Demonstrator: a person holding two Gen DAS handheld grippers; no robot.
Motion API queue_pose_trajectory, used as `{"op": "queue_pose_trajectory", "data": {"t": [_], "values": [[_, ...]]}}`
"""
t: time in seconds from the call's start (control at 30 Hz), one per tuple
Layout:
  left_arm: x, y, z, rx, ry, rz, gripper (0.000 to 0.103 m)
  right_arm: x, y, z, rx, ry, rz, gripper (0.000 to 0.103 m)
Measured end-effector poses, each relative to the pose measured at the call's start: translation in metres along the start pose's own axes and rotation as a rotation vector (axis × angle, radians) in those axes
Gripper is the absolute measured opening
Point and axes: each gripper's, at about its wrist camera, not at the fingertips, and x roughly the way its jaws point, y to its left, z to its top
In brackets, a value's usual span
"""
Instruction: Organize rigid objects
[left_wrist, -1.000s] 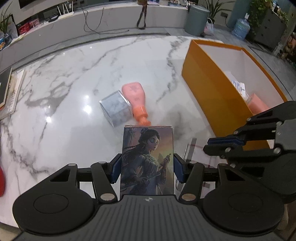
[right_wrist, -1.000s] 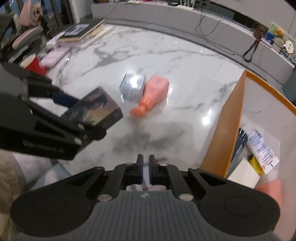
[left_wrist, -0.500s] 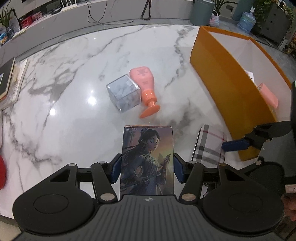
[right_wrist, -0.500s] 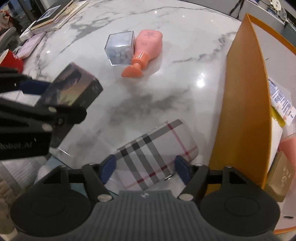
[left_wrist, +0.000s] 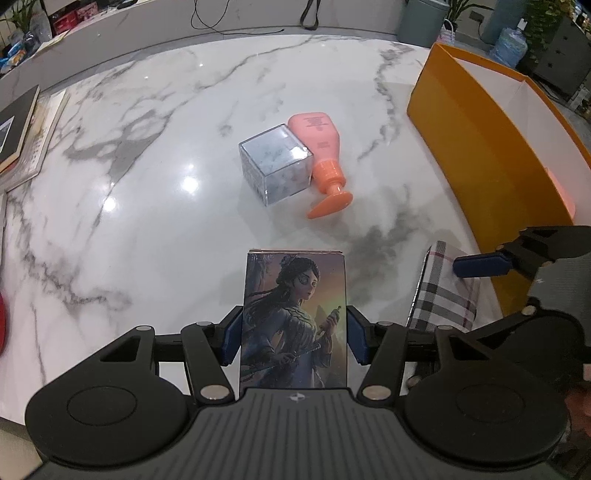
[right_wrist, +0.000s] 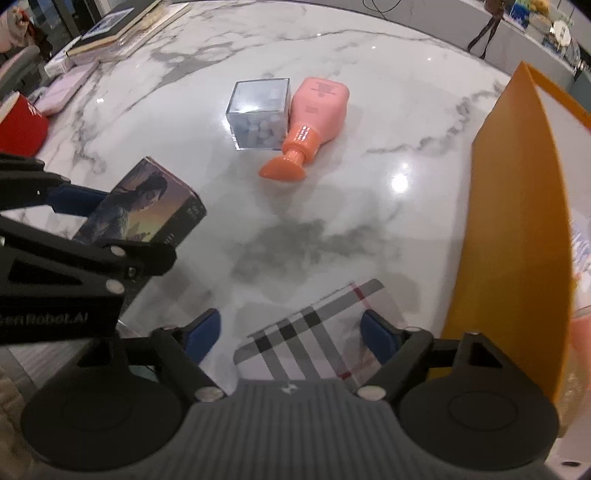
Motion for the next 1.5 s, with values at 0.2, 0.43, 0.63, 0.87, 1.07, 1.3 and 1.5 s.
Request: {"op": "queue_pose_trajectory", "data": {"t": [0.2,0.43,0.63,0.87,1.07,1.3,1.5], "values": [[-0.002,-0.004,-0.001,0.021,-0.009,-0.013,0.065,-0.007,0.001,-0.005,-0.072,0.085,-0.011,0.08],[-0.005,-0.005,-0.002,0.032,-0.025,-0.013,0.065,0.009,0.004,-0.007,-0.152,0.223,-0.024,0.083],[-0.003,-0.002,-0.003,0.023,-0.025,-0.011,0.065,0.021,-0.002,0.0,-0.089,0.201,0.017,0.084],[0.002,0.013,-0.002,-0.032,-0.012,0.06,0.065,0.019,0.006,0.005,-0.157,0.106,0.094,0.085],[0.007,0.026,0.001,-0.088,0.004,0.078,0.065,0.016,-0.004,0.013,-0.054,0.065,0.12,0.085],[0.013,0.027,0.0,-0.082,0.019,0.079,0.065,0.027,0.003,0.013,-0.036,0.044,0.072,0.079],[0.016,0.025,-0.002,-0.071,0.027,0.078,0.065,0.025,0.014,0.007,-0.089,-0.015,0.026,0.068]]}}
